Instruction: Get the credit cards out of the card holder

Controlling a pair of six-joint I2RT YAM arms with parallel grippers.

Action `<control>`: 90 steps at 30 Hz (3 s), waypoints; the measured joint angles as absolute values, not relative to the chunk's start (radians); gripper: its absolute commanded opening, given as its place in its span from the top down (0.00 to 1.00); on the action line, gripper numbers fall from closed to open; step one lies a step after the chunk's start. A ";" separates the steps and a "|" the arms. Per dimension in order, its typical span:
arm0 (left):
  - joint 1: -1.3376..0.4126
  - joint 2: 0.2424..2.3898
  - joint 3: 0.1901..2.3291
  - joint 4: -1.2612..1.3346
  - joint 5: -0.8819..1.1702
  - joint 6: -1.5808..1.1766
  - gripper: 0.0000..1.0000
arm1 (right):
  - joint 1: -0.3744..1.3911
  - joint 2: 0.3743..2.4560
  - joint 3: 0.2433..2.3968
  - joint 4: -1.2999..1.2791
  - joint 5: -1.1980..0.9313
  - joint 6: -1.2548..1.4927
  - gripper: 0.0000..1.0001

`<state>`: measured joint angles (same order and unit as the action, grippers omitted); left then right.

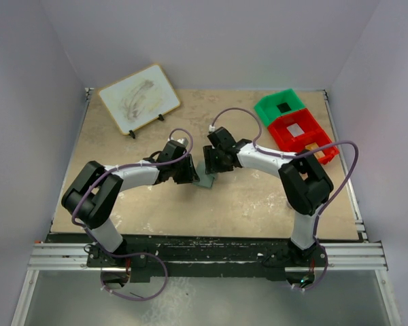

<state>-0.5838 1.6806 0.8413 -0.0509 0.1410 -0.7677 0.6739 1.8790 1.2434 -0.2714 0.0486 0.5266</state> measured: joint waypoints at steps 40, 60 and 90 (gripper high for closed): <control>-0.585 1.674 0.847 -0.076 0.141 -0.767 0.70 | 0.580 1.724 0.937 -0.031 -0.097 0.738 0.77; -0.585 1.584 0.811 -0.128 0.076 -0.773 0.53 | 0.568 1.605 0.904 0.061 -0.156 0.699 1.00; -0.585 1.345 0.705 -0.122 -0.053 -0.853 0.37 | 0.543 1.584 0.921 0.097 -0.329 0.551 1.00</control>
